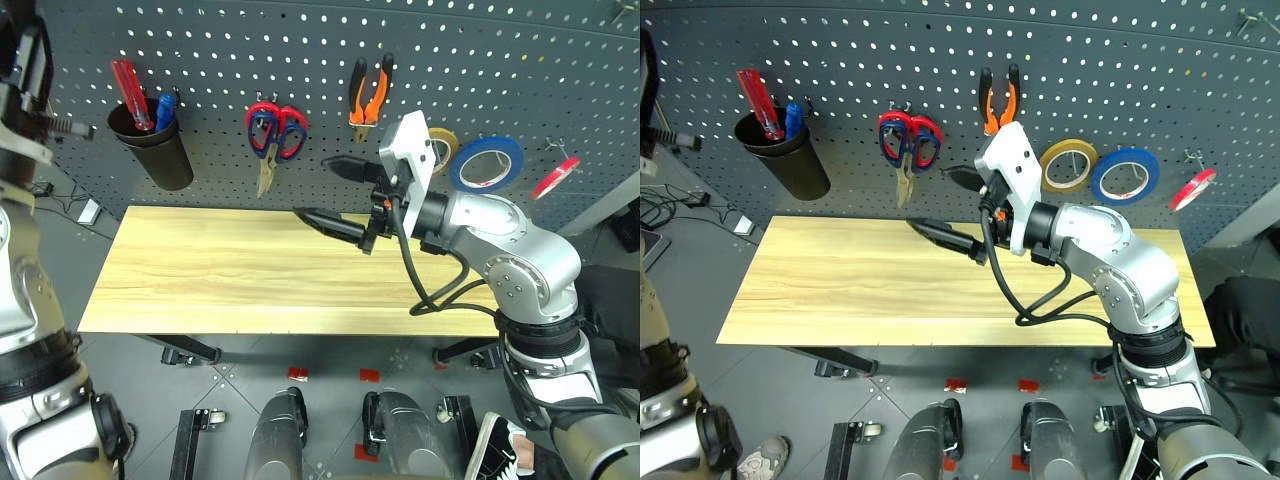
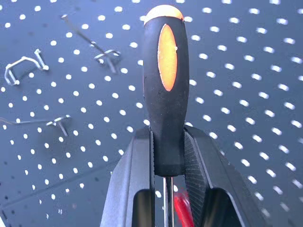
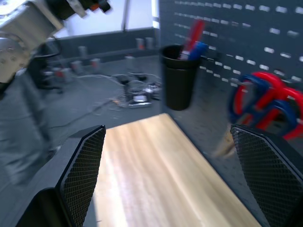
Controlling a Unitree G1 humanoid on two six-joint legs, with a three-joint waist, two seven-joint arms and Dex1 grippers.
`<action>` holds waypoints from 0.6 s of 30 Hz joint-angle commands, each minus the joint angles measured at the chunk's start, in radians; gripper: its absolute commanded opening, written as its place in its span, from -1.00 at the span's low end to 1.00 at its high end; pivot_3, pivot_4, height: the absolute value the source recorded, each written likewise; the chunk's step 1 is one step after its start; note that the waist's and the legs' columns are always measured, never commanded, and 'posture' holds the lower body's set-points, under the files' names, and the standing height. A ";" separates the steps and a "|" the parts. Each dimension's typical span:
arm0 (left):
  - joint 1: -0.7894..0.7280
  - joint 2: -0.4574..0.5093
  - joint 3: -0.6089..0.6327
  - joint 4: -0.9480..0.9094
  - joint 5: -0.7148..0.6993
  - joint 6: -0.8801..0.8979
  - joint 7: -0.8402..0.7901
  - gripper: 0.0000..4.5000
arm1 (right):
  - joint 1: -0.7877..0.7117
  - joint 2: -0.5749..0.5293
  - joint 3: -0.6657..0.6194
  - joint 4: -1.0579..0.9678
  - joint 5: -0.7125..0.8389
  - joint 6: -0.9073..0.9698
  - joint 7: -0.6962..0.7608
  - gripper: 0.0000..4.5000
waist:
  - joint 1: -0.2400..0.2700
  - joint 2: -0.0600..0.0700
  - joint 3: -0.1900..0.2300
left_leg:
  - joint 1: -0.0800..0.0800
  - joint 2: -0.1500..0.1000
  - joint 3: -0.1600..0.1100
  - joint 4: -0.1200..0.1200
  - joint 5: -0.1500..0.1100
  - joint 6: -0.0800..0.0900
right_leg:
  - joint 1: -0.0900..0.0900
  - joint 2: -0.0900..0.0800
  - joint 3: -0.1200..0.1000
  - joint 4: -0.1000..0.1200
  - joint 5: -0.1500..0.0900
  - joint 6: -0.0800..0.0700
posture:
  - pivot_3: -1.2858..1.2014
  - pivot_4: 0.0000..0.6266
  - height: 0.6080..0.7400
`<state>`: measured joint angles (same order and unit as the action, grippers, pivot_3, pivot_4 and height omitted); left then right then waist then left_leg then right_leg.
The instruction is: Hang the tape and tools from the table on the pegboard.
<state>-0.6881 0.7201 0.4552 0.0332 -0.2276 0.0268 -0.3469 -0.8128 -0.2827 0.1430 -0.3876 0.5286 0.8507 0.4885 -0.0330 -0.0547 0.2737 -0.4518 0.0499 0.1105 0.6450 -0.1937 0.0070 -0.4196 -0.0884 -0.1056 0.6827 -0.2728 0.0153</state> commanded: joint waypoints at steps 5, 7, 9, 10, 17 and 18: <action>-0.238 -0.066 -0.129 0.419 0.079 -0.337 -0.028 -0.77 | -0.091 0.047 0.015 -0.026 -0.078 0.060 -0.138 1.00 | -0.004 -0.002 -0.004 | 0.000 -0.001 0.001 0.001 0.000 0.000 | 0.000 0.000 0.000 0.000 0.000 0.000 | -0.09 -0.45 1.00; -0.261 -0.073 -0.138 0.490 0.084 -0.386 -0.027 -0.77 | -0.095 0.055 0.011 -0.036 -0.074 0.079 -0.141 1.00 | -0.011 -0.002 -0.005 | 0.000 -0.001 0.002 0.001 0.000 0.001 | 0.000 0.000 0.000 0.000 0.000 0.001 | -0.10 -0.44 1.00; -0.275 -0.076 -0.142 0.535 0.081 -0.418 -0.029 -0.77 | -0.097 0.057 0.010 -0.047 -0.071 0.092 -0.141 1.00 | -0.022 -0.002 -0.005 | 0.000 -0.001 0.002 0.001 0.000 0.001 | 0.000 0.000 0.000 0.000 0.000 0.001 | -0.11 -0.43 1.00; -0.274 -0.080 -0.140 0.556 0.078 -0.433 -0.025 -0.77 | -0.095 0.057 0.007 -0.055 -0.068 0.104 -0.143 1.00 | -0.026 -0.002 -0.005 | 0.000 -0.001 0.002 0.001 0.000 0.001 | 0.000 0.000 0.000 -0.001 0.000 0.001 | -0.12 -0.41 1.00; -0.216 -0.098 -0.118 0.565 0.066 -0.478 0.024 -0.77 | -0.086 0.055 -0.007 -0.087 -0.057 0.156 -0.155 1.00 | -0.057 -0.002 -0.005 | -0.001 0.000 0.002 0.001 0.000 0.001 | -0.001 -0.001 0.001 0.000 0.000 0.001 | -0.14 -0.37 1.00; -0.198 -0.101 -0.110 0.557 0.064 -0.478 0.038 -0.77 | -0.085 0.057 -0.009 -0.089 -0.056 0.161 -0.156 1.00 | -0.060 -0.002 -0.005 | 0.000 0.000 0.002 0.001 0.000 0.001 | -0.001 -0.001 0.001 0.000 0.000 0.001 | -0.14 -0.37 1.00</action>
<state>-0.9055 0.6137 0.3169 0.6297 -0.1537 -0.4243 -0.3354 -0.8910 -0.2264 0.1650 -0.4296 0.4598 1.0092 0.3384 -0.0927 -0.0564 0.2690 -0.4519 0.0497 0.1125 0.6458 -0.1934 0.0079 -0.4202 -0.0892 -0.1041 0.6830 -0.2724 0.0159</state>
